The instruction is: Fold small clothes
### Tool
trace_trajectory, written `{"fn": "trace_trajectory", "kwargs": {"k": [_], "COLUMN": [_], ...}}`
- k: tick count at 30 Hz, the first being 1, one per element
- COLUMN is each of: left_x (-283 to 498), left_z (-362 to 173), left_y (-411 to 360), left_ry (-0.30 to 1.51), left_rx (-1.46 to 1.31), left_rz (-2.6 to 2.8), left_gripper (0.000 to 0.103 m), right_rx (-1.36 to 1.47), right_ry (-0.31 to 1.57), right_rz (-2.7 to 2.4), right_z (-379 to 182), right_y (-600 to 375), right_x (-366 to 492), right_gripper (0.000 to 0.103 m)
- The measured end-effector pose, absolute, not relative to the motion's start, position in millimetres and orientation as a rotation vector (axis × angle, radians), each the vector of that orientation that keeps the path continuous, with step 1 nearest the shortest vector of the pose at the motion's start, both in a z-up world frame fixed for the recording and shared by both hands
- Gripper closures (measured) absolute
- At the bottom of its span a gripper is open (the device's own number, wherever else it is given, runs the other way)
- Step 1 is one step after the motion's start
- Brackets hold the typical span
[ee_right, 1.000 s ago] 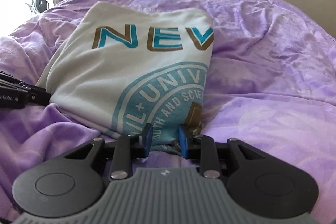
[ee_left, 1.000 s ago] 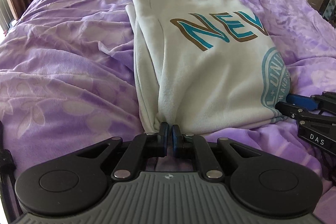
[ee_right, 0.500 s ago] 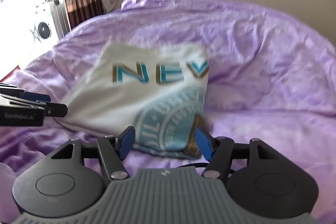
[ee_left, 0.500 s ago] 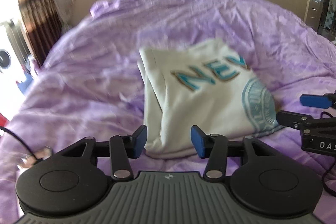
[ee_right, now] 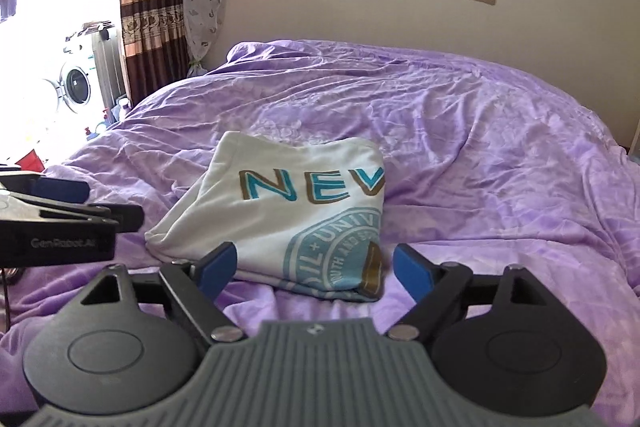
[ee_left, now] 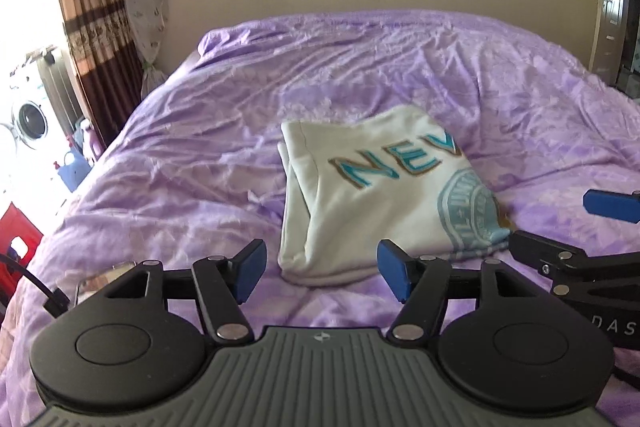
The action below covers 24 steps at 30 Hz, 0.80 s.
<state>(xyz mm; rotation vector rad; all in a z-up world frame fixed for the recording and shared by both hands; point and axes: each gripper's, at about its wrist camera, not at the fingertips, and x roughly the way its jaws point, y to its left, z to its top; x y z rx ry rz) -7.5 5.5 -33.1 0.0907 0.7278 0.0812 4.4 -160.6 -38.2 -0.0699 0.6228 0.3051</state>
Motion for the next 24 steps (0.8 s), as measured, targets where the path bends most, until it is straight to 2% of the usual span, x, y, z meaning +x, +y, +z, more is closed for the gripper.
{"fn": "trace_trajectory", "kwargs": {"k": [8,24], "left_x": [-3,-4], "left_z": [-49,-48], "left_y": [7,8], "left_ry": [0.806,0.81], "left_rx": [0.058,0.06], "left_rz": [0.075,0.083], "left_gripper": [0.028,0.028], "right_rx": [-0.079,-0.082], "right_ry": [0.654,0.685], "right_rz": [0.315,0.33], "right_z": [-48,-52], "right_y": [-159,-158], "right_x": [4,11], "right_gripper": [0.022,0.021]}}
